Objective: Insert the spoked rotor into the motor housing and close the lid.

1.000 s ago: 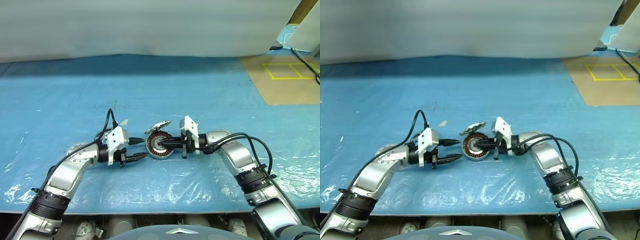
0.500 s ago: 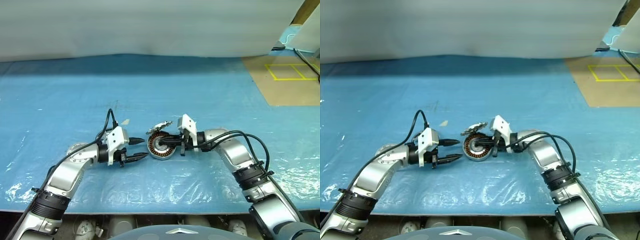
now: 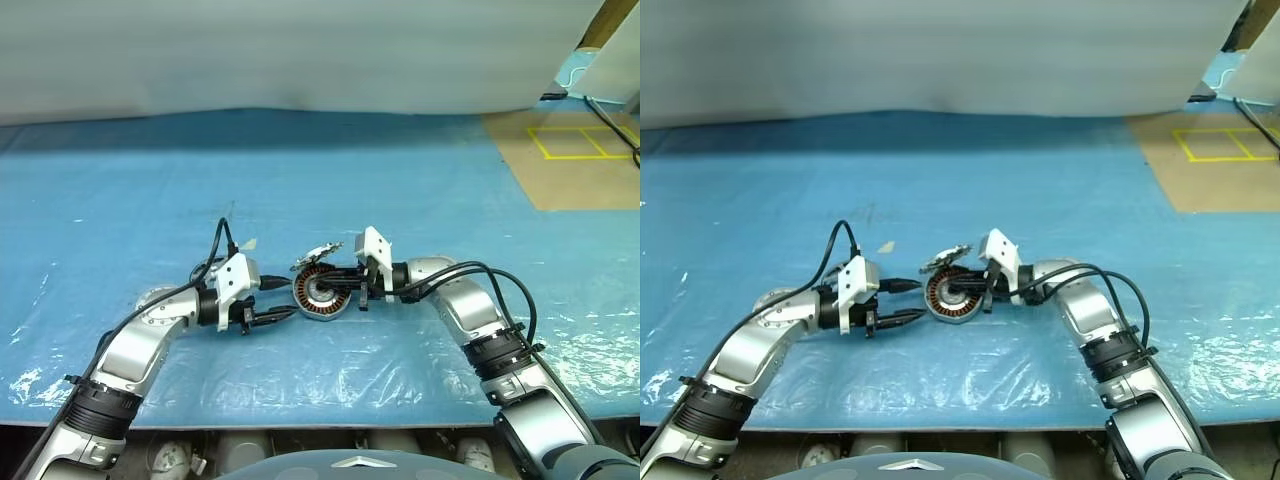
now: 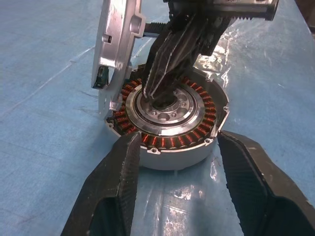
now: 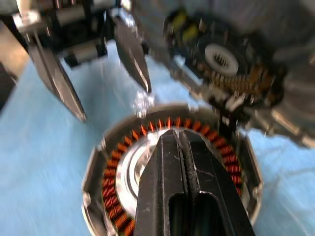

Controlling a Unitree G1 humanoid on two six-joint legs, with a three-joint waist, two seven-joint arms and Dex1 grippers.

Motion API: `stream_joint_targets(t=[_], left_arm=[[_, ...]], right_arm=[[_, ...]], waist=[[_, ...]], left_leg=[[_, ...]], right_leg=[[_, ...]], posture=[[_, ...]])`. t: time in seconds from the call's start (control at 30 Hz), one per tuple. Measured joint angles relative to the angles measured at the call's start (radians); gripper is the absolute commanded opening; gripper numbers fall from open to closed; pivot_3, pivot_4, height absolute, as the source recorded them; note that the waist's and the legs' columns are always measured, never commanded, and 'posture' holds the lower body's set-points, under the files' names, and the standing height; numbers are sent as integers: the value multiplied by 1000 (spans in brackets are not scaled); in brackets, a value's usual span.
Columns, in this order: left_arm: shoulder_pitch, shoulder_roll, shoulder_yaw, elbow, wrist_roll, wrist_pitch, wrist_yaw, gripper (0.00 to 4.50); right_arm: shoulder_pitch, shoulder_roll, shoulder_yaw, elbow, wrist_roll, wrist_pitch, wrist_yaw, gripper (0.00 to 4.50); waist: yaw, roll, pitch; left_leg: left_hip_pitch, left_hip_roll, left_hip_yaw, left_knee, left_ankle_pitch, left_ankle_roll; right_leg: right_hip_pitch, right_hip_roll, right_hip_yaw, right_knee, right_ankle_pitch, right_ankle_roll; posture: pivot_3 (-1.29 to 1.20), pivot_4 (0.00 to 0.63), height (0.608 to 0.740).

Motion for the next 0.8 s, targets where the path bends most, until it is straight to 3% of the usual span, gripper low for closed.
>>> stream_joint_targets(t=[0.23,0.37,0.8], left_arm=[[-1,0,0,0,0,0,0,2554],[2,2,0,-1,0,1,1,2554],[1,2,0,0,0,1,1,2554]], right_arm=[[-7,-10,8,-19,-7,42,2,26],[0,-72,92,-17,-97,-70,32,26],[-5,-78,112,9,-155,-217,36,26]], waist=[[2,0,0],[2,0,0],[2,0,0]], left_leg=[[0,0,0,0,0,0],[1,0,0,0,0,0],[2,0,0,0,0,0]], right_leg=[[0,0,-1,0,0,0],[1,0,0,0,0,0],[2,0,0,0,0,0]], posture=[[0,150,740],[0,150,740],[0,150,740]])
